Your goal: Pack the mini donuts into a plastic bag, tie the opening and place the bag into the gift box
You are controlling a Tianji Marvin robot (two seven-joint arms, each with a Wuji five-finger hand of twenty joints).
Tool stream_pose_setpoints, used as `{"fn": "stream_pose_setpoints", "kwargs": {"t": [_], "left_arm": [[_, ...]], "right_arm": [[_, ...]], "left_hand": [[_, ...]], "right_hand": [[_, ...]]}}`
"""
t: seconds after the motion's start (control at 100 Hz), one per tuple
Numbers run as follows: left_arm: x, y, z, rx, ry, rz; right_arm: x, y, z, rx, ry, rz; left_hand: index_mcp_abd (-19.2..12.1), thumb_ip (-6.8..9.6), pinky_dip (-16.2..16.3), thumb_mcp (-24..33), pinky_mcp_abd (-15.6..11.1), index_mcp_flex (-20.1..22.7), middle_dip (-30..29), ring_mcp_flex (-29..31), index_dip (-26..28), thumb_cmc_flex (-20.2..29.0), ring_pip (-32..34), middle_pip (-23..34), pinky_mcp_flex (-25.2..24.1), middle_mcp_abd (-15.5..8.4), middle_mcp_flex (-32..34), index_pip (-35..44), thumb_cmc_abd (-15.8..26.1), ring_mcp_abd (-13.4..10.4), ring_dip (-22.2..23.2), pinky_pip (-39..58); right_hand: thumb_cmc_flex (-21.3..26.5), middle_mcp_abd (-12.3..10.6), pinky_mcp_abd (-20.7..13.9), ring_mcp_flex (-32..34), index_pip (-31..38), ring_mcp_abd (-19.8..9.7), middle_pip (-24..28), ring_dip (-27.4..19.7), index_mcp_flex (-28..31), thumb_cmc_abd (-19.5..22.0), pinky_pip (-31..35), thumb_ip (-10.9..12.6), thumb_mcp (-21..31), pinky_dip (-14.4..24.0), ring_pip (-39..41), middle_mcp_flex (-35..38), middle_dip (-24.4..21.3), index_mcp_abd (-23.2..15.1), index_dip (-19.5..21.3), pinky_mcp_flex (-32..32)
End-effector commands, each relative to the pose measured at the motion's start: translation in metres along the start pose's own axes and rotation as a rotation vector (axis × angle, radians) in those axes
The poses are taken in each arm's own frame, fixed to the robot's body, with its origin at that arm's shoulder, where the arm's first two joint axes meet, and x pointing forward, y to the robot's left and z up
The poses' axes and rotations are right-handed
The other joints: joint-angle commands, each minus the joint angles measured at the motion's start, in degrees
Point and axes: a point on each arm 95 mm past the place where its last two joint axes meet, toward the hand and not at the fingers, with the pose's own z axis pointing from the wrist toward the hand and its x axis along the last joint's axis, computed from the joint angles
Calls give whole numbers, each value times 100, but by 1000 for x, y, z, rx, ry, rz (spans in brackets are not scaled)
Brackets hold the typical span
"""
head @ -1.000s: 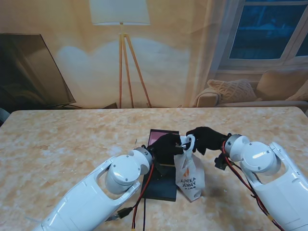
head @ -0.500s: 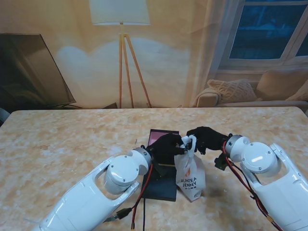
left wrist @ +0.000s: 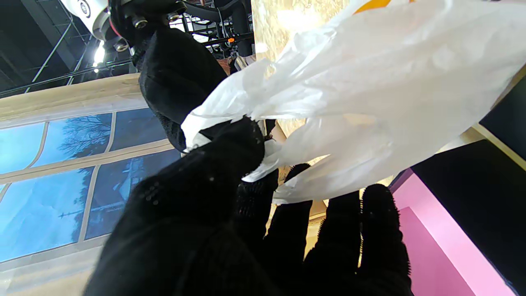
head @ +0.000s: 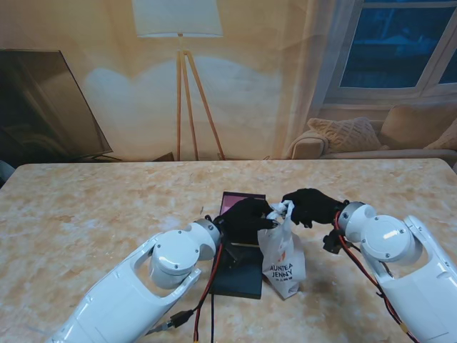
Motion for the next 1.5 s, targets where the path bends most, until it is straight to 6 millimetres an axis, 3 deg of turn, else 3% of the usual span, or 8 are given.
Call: {"fn": "stream_pose_setpoints", "kwargs": {"t": [0.0, 0.26, 0.72, 1.07, 1.49], "left_arm": [[3, 3, -2, -23, 12, -8], [1, 2, -5, -36, 27, -19], [-5, -4, -12, -68, 51, -3], [-8, -7, -15, -93, 73, 79], [-12, -10, -17, -111, 78, 125]], "right_arm": [[-2, -6, -1, 16, -1, 1], [-10, -2, -5, 4, -19, -45], [-22, 0, -10, -21, -55, -152], [-27, 1, -12, -49, -59, -215], [-32, 2, -16, -86, -79, -261]], "left_hand": [[-111, 117, -124, 44, -140, 32, -41, -24, -18, -48, 47, -15, -26, -47, -44, 147, 52, -36, -97, 71], [-134, 105, -143, 97, -155, 60, -52, -29, -32, -84, 18, -38, -22, -51, -37, 136, 29, -43, -115, 44], [-125, 75, -303, 151, -250, 162, -106, -26, -145, -76, -88, -109, -3, -63, -9, 32, 2, -76, -190, -169], [-104, 65, -524, 222, -326, 247, -157, -43, -202, -95, -169, -150, 13, -79, 7, -23, -48, -104, -249, -338], [-102, 60, -593, 329, -256, 310, -190, -23, -186, -139, -216, -185, 2, -55, 36, -39, -100, -90, -280, -300]], "right_hand": [[367, -198, -60, -50, 437, -167, 206, 182, 504, 548, 118, 785, 858, 87, 271, 17, 131, -1218, 226, -50], [342, -201, -29, -57, 575, -141, 265, 247, 550, 578, 111, 1004, 937, 107, 384, 34, 243, -1222, 400, -82], [304, -171, -7, -1, 653, -171, 378, 317, 561, 652, 128, 1144, 979, 141, 553, 87, 365, -1197, 465, -65], [98, -199, -18, 111, 882, -212, 633, 402, 712, 724, 175, 1616, 1160, 159, 887, 219, 512, -1291, 604, -7], [-3, -208, -28, 161, 988, -239, 692, 412, 758, 789, 205, 1844, 1205, 153, 978, 278, 556, -1377, 627, 29]]}}
